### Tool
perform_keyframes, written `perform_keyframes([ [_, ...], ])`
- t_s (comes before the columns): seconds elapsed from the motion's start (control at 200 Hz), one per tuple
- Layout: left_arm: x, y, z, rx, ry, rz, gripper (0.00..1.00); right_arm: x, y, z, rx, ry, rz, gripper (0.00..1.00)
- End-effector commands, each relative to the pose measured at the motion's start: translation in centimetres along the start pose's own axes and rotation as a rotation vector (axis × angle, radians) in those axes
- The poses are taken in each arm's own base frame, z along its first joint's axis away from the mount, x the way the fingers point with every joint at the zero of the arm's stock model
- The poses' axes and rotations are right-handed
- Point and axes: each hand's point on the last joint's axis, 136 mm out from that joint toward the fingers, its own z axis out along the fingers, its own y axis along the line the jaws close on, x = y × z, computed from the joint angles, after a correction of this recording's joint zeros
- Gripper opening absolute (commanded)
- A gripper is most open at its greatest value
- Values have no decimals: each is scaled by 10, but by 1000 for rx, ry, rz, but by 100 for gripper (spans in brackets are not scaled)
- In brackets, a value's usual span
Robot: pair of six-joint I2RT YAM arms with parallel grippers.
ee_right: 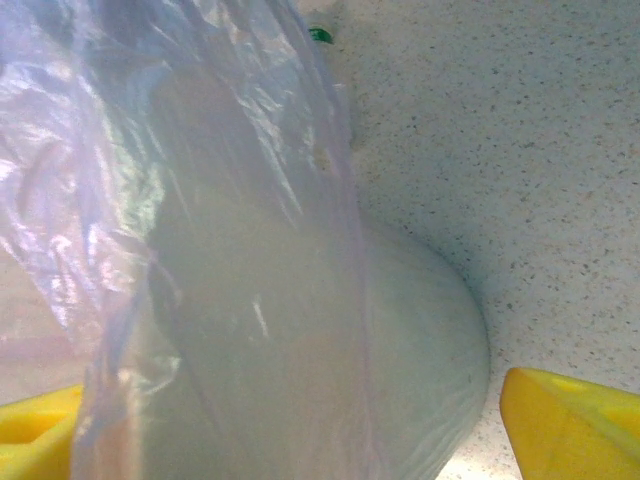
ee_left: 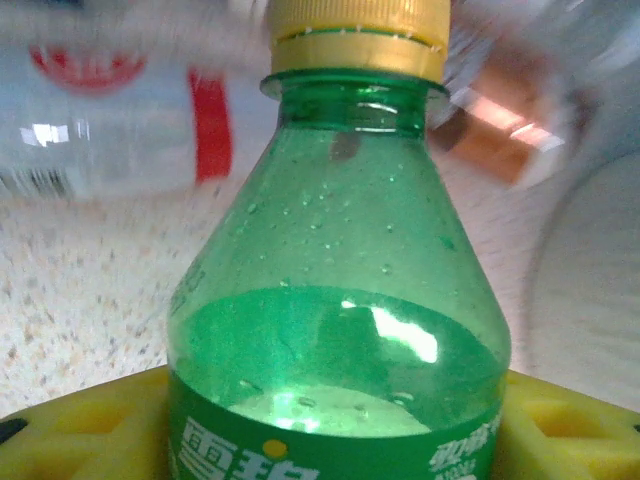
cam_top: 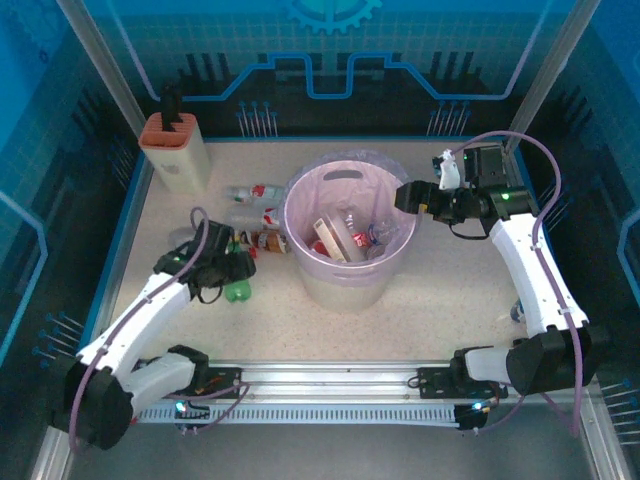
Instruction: Put the plastic bottles in the bin
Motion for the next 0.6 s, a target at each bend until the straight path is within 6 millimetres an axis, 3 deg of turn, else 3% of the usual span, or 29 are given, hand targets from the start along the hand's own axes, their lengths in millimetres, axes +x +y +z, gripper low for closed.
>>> perform_keyframes([
  [0.0, -41, -36, -56, 123, -139, 110, 59, 2, 16, 3, -108, 5, -9, 90],
  [0.17, -84, -81, -139, 267, -365, 223, 54, 0, 27, -3, -229, -19, 13, 90],
  [0.31, -104, -121, -187, 357, -448, 306, 52, -11, 25, -22, -244, -88, 11, 91],
  [0.44, -100, -177, -196, 443, -419, 430, 49, -18, 36, -37, -378, -108, 33, 92],
  [0.595, -83, -237, -183, 469, -345, 594, 47, -19, 21, -41, -375, -118, 93, 89],
])
